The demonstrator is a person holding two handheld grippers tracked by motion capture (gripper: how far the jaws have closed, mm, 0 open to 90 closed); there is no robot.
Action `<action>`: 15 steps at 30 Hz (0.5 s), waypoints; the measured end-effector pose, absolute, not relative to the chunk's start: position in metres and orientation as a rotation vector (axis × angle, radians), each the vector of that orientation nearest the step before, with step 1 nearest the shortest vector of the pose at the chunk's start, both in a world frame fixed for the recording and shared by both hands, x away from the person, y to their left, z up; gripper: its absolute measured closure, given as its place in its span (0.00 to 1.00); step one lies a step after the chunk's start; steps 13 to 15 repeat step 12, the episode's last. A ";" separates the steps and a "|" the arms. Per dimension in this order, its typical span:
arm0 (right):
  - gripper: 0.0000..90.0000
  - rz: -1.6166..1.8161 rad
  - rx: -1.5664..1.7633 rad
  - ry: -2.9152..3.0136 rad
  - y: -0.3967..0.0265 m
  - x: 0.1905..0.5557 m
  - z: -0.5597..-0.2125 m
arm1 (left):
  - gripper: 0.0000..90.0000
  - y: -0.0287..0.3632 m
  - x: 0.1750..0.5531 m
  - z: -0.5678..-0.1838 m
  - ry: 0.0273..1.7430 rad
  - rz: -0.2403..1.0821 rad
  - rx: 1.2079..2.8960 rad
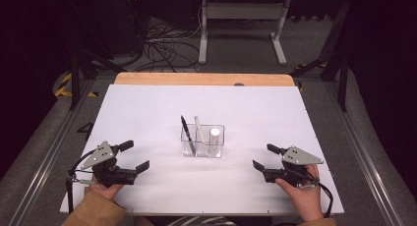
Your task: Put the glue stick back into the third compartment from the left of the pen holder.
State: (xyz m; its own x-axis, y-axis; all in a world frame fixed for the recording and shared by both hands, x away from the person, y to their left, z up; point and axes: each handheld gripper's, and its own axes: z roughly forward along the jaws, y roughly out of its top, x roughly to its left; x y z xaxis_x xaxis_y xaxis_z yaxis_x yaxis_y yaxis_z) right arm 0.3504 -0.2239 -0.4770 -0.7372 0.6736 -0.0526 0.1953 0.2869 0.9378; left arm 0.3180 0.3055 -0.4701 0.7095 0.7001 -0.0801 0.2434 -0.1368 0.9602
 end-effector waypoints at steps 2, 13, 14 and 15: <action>0.23 1.446 0.776 2.123 -0.224 0.351 -0.477 | 0.03 0.307 0.318 -0.470 0.763 0.494 1.711; 0.23 1.441 0.778 2.132 -0.224 0.351 -0.478 | 0.04 0.313 0.317 -0.467 0.799 0.515 1.746; 0.23 1.441 0.778 2.132 -0.224 0.351 -0.478 | 0.04 0.313 0.317 -0.467 0.799 0.515 1.746; 0.23 1.441 0.778 2.132 -0.224 0.351 -0.478 | 0.04 0.313 0.317 -0.467 0.799 0.515 1.746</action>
